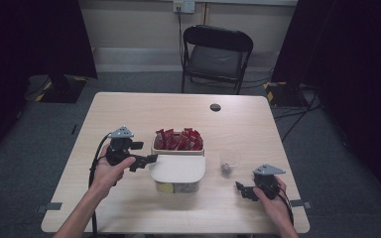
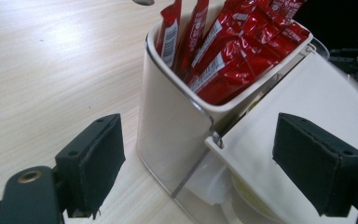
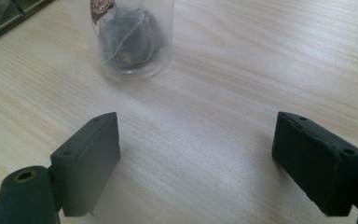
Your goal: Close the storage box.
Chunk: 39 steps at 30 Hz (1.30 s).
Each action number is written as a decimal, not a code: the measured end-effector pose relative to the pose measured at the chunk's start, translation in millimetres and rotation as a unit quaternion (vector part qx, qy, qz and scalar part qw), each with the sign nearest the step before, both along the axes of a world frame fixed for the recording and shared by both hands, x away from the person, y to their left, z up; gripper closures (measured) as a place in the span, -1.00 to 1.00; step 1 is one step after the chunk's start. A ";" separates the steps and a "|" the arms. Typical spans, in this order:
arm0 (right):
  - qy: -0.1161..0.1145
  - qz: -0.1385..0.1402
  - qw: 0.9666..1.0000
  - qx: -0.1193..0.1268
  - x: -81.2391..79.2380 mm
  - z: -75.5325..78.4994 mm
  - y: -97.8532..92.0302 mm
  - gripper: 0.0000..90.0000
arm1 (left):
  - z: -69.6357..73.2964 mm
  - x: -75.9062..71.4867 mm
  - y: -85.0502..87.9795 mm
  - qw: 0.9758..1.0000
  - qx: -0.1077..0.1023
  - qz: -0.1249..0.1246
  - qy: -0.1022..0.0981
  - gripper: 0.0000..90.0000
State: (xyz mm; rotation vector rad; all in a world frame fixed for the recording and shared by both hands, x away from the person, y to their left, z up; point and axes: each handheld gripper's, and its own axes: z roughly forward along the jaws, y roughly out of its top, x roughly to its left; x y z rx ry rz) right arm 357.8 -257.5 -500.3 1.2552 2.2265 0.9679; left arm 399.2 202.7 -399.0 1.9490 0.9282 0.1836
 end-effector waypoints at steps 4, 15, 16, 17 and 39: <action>0.000 0.000 1.000 0.000 0.0 0.0 0.0 -0.67 | -8.0 -1.3 4.1 1.000 0.004 -0.004 0.010 -0.65; 0.000 -0.001 1.000 0.000 0.0 -0.1 0.0 -0.68 | -6.1 -7.9 33.5 0.999 0.001 0.034 -0.009 -0.64; 0.000 -0.001 1.000 0.000 0.1 -0.1 0.0 -0.68 | -7.1 -7.9 37.3 0.999 0.004 0.039 -0.009 -0.64; 0.000 -0.001 1.000 0.000 0.1 -0.1 0.0 -0.68 | -9.7 -8.4 43.1 0.999 0.004 0.051 -0.007 -0.64; 0.000 -0.001 1.000 0.000 0.1 -0.1 0.0 -0.68 | -80.0 -14.9 70.7 0.984 0.139 0.107 0.036 -0.65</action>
